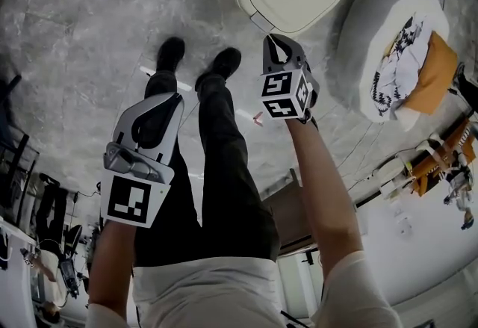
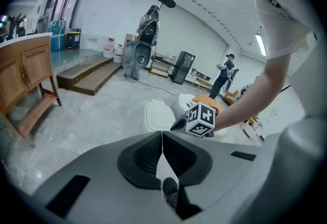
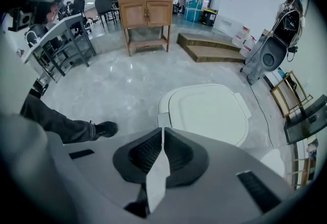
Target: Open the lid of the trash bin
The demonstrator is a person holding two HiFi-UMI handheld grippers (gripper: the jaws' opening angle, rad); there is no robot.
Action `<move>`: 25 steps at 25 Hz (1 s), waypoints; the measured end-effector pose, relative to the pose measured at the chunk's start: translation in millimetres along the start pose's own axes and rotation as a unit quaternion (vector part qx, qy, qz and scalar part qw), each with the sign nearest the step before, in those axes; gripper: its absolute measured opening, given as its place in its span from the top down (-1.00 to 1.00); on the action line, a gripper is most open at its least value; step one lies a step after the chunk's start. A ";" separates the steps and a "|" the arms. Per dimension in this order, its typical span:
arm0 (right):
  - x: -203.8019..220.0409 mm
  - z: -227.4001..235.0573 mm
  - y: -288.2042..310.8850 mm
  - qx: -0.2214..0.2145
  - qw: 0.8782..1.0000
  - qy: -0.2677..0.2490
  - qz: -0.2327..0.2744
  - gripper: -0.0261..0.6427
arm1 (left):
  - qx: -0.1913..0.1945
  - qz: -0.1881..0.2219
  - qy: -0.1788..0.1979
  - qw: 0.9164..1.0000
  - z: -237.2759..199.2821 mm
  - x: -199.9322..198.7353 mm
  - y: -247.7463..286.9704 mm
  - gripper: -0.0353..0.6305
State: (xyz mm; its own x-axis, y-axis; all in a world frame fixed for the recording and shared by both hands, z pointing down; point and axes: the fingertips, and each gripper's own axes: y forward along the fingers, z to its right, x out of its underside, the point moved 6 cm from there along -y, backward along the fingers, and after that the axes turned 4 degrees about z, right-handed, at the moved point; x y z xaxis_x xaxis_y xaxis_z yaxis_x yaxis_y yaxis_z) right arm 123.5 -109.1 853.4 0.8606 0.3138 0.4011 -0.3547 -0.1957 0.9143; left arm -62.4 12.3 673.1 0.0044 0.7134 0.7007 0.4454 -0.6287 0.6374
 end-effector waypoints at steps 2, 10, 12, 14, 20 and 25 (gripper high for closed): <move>1.9 -2.1 5.9 -0.001 1.000 -0.004 -0.008 0.82 | -0.004 0.000 -0.009 1.000 -1.9 0.4 2.1 0.84; 7.3 -6.8 26.8 0.001 0.999 -0.020 -0.034 0.82 | -0.003 -0.002 -0.018 1.000 -3.8 5.4 9.3 0.84; 8.5 -7.8 32.4 0.008 0.999 -0.020 -0.042 0.82 | -0.005 -0.003 -0.021 1.000 -5.7 6.9 10.4 0.84; 7.4 -7.8 35.8 0.017 0.999 -0.020 -0.045 0.82 | -0.005 -0.004 -0.023 1.000 -7.2 7.2 11.0 0.84; 6.0 -8.2 44.6 0.029 0.998 -0.028 -0.057 0.82 | -0.006 -0.005 -0.030 1.000 -11.8 9.7 12.1 0.84; 7.3 -11.1 47.5 0.037 0.996 -0.044 -0.065 0.83 | -0.001 -0.007 -0.025 1.000 -14.5 11.7 12.8 0.84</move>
State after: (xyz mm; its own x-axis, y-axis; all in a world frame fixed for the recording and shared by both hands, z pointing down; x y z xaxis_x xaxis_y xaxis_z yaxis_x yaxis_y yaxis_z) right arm 108.9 -105.8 900.4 0.9275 0.2584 0.2701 -0.2130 -0.2284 0.9500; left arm -69.6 8.1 694.1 0.0423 0.7363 0.6753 0.4443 -0.6193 0.6474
